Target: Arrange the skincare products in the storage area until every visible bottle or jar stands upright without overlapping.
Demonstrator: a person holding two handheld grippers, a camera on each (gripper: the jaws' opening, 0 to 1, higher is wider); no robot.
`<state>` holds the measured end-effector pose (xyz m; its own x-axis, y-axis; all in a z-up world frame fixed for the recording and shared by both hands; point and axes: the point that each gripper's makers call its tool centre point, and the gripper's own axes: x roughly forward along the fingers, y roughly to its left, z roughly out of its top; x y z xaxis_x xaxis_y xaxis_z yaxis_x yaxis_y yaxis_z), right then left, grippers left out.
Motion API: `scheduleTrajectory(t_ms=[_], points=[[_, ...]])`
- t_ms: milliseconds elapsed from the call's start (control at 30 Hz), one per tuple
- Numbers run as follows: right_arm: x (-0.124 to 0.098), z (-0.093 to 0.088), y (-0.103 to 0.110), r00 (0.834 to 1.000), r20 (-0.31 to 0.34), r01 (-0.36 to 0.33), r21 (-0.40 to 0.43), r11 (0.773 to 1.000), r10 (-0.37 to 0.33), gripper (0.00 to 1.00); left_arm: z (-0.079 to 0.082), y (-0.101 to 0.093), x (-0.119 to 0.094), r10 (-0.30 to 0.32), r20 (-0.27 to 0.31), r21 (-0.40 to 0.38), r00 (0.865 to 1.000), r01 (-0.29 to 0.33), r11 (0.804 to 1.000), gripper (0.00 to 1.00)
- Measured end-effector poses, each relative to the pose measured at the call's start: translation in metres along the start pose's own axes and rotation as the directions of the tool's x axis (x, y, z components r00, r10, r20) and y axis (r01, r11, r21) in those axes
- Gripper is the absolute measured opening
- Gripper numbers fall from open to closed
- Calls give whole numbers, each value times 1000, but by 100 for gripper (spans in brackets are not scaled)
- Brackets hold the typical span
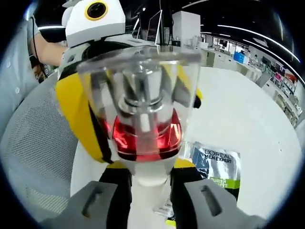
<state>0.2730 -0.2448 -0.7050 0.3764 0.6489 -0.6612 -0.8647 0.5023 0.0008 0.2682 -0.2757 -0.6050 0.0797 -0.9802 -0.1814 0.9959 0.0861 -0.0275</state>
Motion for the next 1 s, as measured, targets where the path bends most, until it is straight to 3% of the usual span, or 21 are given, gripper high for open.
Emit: scheduleTrajectory(t_ms=[233,433,533,733,1000], points=[[1,0,-5,1000,-23,-15,-30,999,15,30,0,6,1,34,-8,-2,999,-34,999,28],[1,-1,-3,1000,-14,-11,44,999,12,30,-1,5,0,27,-15,-36,1000,-28,999,28],[0,-1,-3,1000,-9,8,80,997,-7,31,-1,5,-1,27,-13,-17,1000,-27,999,28],[-3,-5,-1,999,-16,47,108,993,-46,30,3,3,-5,21,-8,-6,1000,-21,1000,33],[-11,-15,6,996,-26,90,141,986,-87,35,-3,4,-17,31,-47,-2,998,-31,1000,38]])
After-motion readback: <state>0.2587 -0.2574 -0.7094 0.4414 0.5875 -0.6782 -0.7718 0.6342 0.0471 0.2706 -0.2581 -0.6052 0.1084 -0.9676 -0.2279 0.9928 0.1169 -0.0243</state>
